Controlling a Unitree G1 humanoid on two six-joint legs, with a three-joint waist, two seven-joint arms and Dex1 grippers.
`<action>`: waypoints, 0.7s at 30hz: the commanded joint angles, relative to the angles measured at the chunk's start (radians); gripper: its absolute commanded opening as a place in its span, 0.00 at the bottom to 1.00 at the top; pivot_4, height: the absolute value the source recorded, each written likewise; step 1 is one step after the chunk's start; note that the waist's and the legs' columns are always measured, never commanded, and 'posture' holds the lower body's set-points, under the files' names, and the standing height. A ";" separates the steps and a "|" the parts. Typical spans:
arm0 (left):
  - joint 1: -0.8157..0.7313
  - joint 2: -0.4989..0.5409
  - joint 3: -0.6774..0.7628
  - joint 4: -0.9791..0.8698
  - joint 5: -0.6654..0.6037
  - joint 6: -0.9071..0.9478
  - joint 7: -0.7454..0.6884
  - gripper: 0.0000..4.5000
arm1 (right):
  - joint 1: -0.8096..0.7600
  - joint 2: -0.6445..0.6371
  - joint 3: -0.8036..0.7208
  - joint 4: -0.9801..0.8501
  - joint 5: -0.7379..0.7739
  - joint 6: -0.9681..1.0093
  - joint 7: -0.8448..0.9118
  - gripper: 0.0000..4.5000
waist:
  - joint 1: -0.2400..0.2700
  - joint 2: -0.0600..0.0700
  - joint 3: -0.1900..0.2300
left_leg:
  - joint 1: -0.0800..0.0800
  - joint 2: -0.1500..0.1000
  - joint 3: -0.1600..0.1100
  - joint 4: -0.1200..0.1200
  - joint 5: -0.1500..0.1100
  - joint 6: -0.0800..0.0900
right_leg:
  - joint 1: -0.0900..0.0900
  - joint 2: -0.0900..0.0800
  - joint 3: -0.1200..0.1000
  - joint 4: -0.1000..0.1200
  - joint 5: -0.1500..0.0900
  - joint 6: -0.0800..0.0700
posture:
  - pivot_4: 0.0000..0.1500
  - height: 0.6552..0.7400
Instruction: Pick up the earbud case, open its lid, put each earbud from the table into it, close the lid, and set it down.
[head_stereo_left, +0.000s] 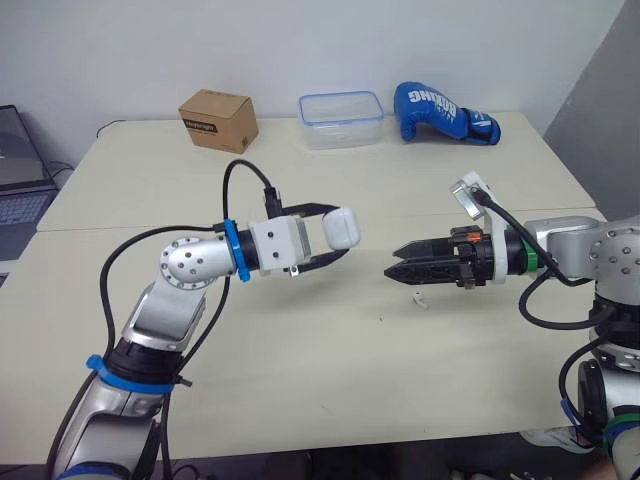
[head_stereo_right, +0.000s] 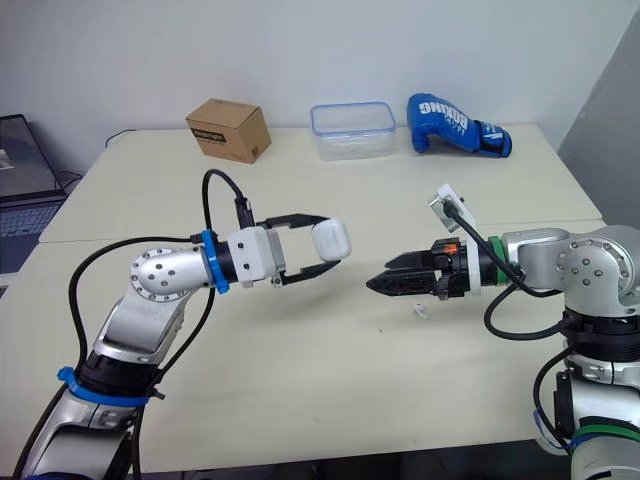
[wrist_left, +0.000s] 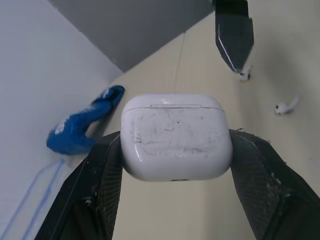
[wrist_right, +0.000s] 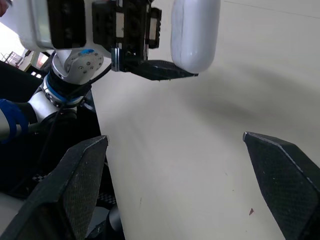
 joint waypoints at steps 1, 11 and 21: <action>-0.034 -0.021 -0.012 0.007 0.009 -0.075 -0.007 0.61 | -0.037 0.011 0.000 0.008 0.011 -0.010 -0.004 1.00 | -0.008 0.000 0.000 | 0.000 0.000 0.000 0.000 0.000 0.000 | 0.000 0.000 0.000 0.000 0.000 0.000 | 1.00 1.00; -0.049 -0.062 -0.048 0.004 -0.001 -0.101 -0.055 0.61 | -0.112 0.083 -0.008 0.115 -0.006 -0.033 -0.044 0.92 | -0.021 0.000 0.000 | 0.000 0.000 0.000 0.001 0.000 0.000 | 0.000 0.000 0.000 0.002 0.000 0.000 | 1.00 1.00; -0.081 -0.107 -0.064 0.032 0.026 -0.121 -0.043 0.61 | -0.133 0.111 0.025 0.136 -0.021 -0.045 -0.039 0.66 | -0.022 0.000 0.000 | 0.000 0.000 -0.001 0.002 0.000 0.000 | -0.001 0.000 0.000 0.002 0.000 0.000 | 1.00 1.00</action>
